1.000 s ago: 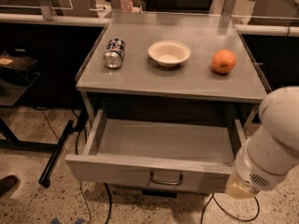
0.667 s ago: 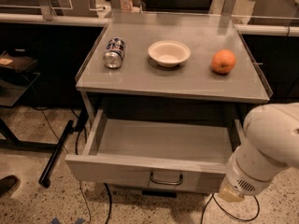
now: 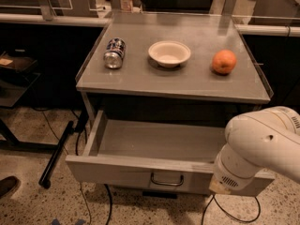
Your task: Close top drawer
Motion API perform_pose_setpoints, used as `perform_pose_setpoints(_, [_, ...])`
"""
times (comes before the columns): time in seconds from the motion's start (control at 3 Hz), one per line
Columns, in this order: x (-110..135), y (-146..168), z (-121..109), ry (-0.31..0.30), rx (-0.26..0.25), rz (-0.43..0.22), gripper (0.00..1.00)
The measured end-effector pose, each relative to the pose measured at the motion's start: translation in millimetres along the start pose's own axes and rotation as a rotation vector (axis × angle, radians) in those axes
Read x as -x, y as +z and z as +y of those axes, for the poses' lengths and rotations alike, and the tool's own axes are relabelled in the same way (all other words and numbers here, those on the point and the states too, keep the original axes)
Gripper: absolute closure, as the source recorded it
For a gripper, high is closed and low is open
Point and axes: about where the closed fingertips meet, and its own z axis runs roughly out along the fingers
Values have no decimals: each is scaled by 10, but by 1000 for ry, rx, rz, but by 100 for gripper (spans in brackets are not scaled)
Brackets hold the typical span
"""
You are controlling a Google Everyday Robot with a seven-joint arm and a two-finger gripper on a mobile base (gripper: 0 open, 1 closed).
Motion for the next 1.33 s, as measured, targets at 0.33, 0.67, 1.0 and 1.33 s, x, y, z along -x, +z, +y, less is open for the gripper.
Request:
perform_pose_setpoints(0.33, [157, -8, -180, -15, -47, -8, 100])
perform_pose_setpoints(0.67, [311, 19, -298, -33, -69, -13, 100])
perform_pose_setpoints(1.0, [454, 55, -354, -51, -78, -20, 100])
perform_pose_setpoints(1.33, [610, 101, -387, -67, -82, -25, 100])
